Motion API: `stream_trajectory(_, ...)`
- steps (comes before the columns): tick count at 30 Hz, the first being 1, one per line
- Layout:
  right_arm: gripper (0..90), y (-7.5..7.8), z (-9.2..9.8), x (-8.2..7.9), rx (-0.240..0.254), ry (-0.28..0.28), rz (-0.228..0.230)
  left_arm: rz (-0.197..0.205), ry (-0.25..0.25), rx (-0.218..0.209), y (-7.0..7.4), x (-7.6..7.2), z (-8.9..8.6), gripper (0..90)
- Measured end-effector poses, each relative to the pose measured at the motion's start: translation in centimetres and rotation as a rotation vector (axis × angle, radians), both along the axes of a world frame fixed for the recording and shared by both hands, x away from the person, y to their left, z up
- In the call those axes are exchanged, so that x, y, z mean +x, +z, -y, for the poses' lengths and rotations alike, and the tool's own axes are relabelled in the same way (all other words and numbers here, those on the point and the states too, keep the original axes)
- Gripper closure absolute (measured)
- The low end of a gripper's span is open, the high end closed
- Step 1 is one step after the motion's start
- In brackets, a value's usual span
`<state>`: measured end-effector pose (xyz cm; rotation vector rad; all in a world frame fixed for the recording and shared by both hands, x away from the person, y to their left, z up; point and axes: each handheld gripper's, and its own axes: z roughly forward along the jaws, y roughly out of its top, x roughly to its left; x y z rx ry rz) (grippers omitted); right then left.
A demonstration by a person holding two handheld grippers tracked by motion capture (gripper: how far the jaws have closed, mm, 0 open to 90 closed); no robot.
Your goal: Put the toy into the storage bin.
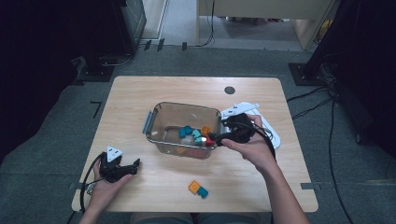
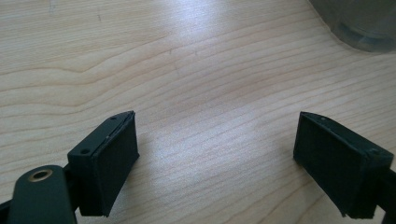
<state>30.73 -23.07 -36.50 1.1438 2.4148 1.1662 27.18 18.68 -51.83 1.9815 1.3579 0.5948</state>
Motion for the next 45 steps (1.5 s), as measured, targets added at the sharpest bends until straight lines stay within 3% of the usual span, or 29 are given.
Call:
stream_trajectory(8,14.0,-0.6,3.2,-1.9,0.009,-0.056,0.016,0.002,0.001,-0.001,0.0,0.0,0.0,13.5)
stream_trajectory(13,13.4,-2.9,5.4,-3.7,0.024,-0.116,0.007,-0.001,0.0,-0.001,0.0,0.0,0.0,13.5)
stream_trajectory(17,13.4,-4.4,5.8,-4.8,0.035,-0.13,-0.006,-0.001,0.0,0.0,0.0,0.0,0.0,13.5)
stream_trajectory(19,14.2,-6.4,5.5,-5.9,0.026,-0.116,-0.026,-0.001,0.002,0.0,0.0,0.0,0.0,13.5)
stream_trajectory(22,15.2,-7.4,5.2,-6.4,0.022,-0.111,-0.035,-0.001,0.002,0.0,0.0,0.0,0.0,13.5)
stream_trajectory(23,15.6,-8.3,4.8,-6.6,0.014,-0.104,-0.064,-0.001,0.002,0.0,0.0,0.0,0.0,13.4)
stream_trajectory(29,17.5,-9.3,3.2,-7.3,0.021,-0.091,-0.068,-0.001,0.001,0.0,0.0,0.0,0.0,13.4)
stream_trajectory(38,25.0,-10.9,-1.0,-8.1,0.002,0.01,-0.076,-0.001,0.002,0.0,0.0,0.0,0.0,13.5)
stream_trajectory(45,29.9,-11.7,-2.8,-8.6,-0.002,0.059,-0.092,-0.001,0.0,0.0,0.0,0.0,0.0,13.5)
